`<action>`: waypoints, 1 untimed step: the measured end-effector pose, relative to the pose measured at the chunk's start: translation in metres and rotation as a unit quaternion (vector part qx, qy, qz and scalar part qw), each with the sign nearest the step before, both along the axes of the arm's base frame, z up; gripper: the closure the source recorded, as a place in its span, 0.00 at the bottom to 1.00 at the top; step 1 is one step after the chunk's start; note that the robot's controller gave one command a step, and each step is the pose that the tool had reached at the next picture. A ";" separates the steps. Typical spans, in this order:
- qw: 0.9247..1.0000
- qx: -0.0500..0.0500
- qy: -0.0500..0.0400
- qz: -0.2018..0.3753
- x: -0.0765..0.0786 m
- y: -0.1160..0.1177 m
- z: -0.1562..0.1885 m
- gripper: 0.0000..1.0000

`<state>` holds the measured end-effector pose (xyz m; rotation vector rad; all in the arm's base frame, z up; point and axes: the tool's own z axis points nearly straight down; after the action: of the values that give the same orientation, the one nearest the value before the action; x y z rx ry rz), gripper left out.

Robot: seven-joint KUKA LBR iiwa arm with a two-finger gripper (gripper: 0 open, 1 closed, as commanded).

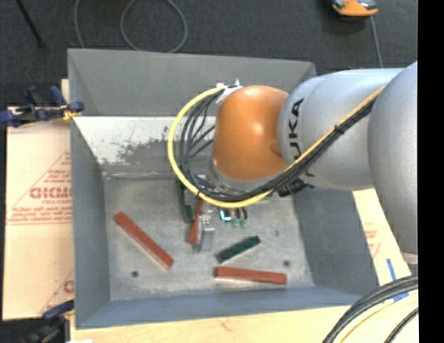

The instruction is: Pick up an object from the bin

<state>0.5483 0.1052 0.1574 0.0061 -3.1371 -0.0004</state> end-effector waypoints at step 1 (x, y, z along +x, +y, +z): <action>0.999 0.000 -0.008 0.051 0.020 -0.040 -0.087 0.00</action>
Offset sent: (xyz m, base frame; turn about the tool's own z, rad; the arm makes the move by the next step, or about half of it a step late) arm 0.0169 -0.0381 -0.0874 -0.1047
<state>0.5683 0.0649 0.0703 0.1658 -3.1486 -0.0004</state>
